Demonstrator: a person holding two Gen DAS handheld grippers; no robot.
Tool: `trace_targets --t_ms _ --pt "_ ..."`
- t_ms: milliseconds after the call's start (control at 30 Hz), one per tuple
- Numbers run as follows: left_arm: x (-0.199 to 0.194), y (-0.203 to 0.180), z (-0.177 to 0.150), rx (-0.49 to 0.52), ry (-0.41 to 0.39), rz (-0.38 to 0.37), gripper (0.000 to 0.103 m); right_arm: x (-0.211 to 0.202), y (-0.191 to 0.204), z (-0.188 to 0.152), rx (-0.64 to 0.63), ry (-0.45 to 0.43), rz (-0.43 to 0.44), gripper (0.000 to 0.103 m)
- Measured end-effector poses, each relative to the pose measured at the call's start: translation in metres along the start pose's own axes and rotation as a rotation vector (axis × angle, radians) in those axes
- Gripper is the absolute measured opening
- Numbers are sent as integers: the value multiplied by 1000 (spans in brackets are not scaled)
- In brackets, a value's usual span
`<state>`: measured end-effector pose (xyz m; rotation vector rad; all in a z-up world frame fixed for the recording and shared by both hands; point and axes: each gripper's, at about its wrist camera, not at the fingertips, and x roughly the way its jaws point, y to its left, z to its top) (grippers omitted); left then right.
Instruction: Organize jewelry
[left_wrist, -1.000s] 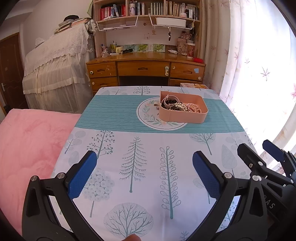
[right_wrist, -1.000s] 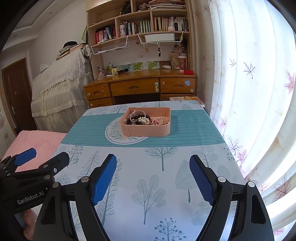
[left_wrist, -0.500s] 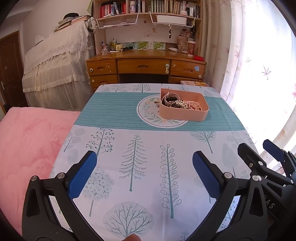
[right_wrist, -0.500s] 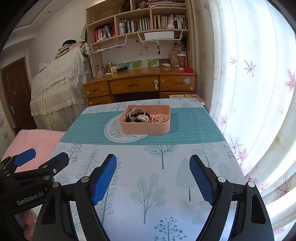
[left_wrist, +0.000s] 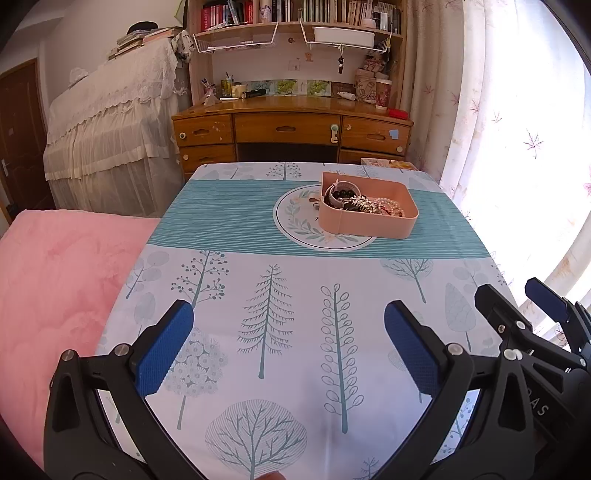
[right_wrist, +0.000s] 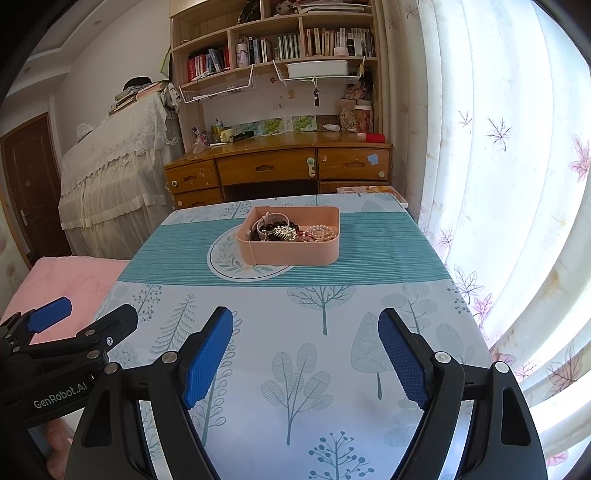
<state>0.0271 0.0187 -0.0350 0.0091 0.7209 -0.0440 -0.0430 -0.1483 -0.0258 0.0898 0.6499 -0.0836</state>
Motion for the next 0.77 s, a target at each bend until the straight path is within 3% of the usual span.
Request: trace_targets --t_ms 767 --pt "-2 5 -5 -8 2 -8 103 0 1 1 -1 0 0 82"
